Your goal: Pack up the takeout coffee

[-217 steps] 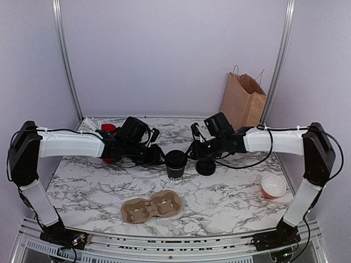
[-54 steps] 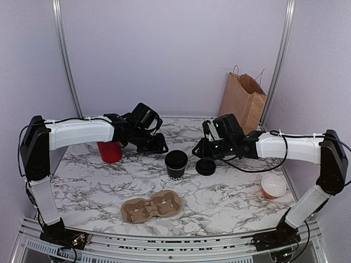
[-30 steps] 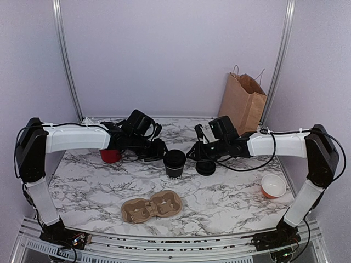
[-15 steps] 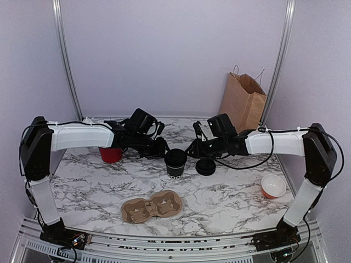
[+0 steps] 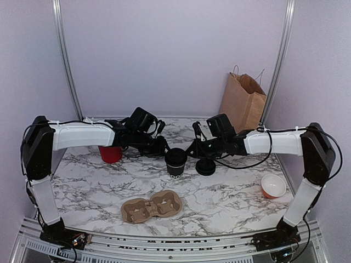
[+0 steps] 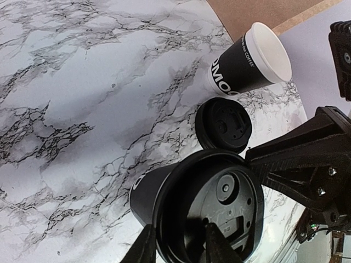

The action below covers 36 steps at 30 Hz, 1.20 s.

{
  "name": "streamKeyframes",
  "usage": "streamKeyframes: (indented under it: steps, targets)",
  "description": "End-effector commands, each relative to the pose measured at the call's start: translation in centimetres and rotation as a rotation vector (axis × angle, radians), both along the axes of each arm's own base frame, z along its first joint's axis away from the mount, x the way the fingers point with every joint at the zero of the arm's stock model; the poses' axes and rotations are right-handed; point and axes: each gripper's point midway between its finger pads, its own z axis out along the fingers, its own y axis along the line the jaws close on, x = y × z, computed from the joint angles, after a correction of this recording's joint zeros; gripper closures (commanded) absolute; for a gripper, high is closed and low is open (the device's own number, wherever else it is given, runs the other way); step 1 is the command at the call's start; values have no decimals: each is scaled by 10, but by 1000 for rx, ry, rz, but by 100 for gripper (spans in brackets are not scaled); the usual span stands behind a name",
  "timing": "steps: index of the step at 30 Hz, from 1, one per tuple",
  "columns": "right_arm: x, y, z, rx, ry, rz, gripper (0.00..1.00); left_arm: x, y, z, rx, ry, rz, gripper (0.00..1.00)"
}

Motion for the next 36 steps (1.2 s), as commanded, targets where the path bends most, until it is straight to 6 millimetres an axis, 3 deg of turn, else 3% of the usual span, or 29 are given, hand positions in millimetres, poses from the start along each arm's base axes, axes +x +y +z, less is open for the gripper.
streamKeyframes:
  steps: [1, 16, 25, 27, 36]
  targets:
    - [-14, 0, -22, -69, 47, -10, 92, 2, 8, -26, 74, 30, 4, 70]
    - [-75, -3, -83, -221, 190, -16, 100, 3, 11, -35, 95, 35, 6, 70]
    - [-75, -13, -86, -266, 198, -48, 100, 2, 12, -34, 98, 31, 0, 70]
    - [-86, -5, -86, -274, 195, -17, 100, 2, 12, -34, 97, 29, -1, 70]
    - [-104, -5, -109, -327, 239, 10, 100, 1, 12, -34, 95, 28, -7, 70]
